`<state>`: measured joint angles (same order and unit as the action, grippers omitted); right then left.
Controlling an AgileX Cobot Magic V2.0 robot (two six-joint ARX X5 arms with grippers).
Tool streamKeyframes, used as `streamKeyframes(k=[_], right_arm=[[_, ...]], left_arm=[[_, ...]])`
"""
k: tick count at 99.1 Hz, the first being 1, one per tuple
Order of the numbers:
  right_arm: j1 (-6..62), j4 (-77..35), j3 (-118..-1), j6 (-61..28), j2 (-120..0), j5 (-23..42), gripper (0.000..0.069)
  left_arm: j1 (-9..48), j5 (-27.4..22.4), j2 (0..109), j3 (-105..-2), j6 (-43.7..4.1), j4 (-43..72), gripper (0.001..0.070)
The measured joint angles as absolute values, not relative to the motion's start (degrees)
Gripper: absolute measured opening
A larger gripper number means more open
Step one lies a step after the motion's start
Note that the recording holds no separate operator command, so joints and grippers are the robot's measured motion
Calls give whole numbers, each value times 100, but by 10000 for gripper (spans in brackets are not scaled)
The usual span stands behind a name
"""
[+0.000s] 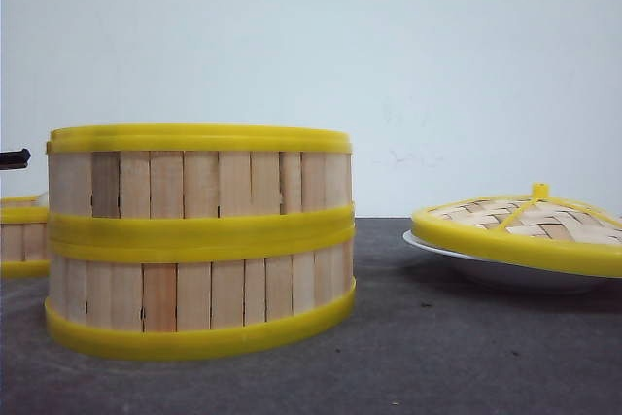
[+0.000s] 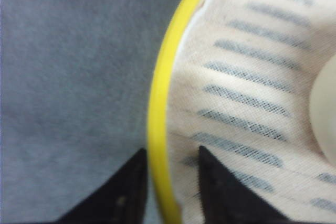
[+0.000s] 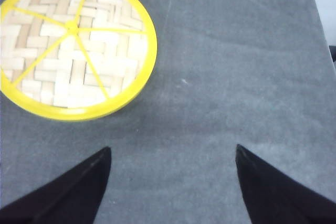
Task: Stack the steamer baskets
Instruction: 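Reach the left gripper to the rim of the bun basket beside the stack, then grip the rim with the left gripper, lift and carry it over the stack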
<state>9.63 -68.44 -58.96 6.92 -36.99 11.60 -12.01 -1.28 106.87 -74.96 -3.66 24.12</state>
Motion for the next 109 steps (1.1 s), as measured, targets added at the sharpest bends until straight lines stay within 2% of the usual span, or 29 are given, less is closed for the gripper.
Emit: streamKeyframes(k=[14, 31, 53, 66, 88, 109], right_arm=[[963, -6871, -5896, 733, -3699, 1160, 464], [963, -7015, -5896, 755, -3699, 1103, 464], [963, -7041, -5896, 775, -3699, 1057, 464], [963, -7046, -5896, 773, -3699, 1057, 464], [963, -7046, -5896, 731, -3699, 1057, 464], [963, -7046, -5896, 703, -3699, 1052, 464]], left_arm=[[-1219, -143, 10687, -7583, -360, 2423, 26], [-1225, -148, 10700, -7985, -242, 2810, 20], [-1238, -110, 10702, -9148, -8, 3739, 20], [-1247, -327, 10702, -9856, 93, 4403, 20], [-1225, -1037, 10565, -10551, 235, 5374, 20], [-969, -1090, 9692, -10551, 266, 5826, 20]])
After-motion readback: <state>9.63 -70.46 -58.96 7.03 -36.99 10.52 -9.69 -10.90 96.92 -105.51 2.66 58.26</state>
